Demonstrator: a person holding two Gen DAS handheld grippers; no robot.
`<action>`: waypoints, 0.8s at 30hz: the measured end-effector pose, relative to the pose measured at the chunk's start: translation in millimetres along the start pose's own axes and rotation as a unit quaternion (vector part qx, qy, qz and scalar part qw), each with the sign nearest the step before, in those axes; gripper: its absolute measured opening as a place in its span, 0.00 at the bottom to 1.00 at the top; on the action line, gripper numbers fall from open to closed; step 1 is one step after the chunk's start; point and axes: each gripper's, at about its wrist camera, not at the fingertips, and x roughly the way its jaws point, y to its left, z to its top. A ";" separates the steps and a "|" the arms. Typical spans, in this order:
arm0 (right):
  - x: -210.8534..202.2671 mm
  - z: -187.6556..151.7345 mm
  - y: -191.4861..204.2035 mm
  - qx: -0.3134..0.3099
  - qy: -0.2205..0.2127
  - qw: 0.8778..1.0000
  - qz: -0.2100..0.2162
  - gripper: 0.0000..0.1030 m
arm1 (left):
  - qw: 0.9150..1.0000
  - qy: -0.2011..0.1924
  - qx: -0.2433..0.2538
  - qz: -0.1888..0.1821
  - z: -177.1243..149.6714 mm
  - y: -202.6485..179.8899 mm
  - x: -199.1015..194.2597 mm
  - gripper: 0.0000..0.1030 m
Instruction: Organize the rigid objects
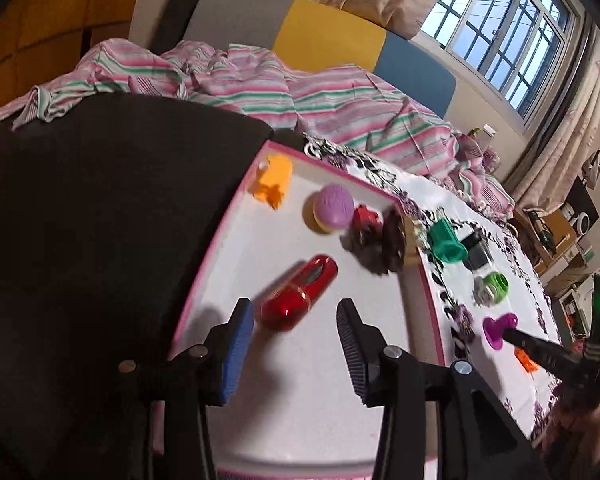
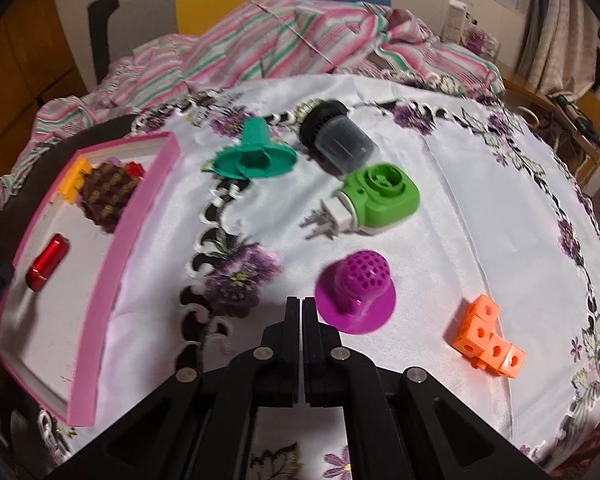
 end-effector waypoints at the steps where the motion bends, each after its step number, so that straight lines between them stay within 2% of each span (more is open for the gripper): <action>1: -1.2 -0.7 2.7 0.001 0.000 1.000 0.010 0.01 | 1.000 0.001 0.001 -0.001 -2.4 -0.5 -1.7 0.42; 9: -10.9 4.6 47.8 -0.017 -0.001 0.997 0.079 0.01 | 1.000 -0.006 0.019 0.017 -12.7 -3.3 -16.0 0.42; 13: -16.4 11.0 81.2 -0.045 -0.007 0.994 0.099 0.01 | 0.999 0.004 0.028 0.027 -15.7 -4.8 -15.5 0.42; 24: -12.0 35.3 164.4 -0.105 -0.012 0.984 0.140 0.01 | 0.999 0.027 0.028 0.024 -13.6 0.1 -12.3 0.42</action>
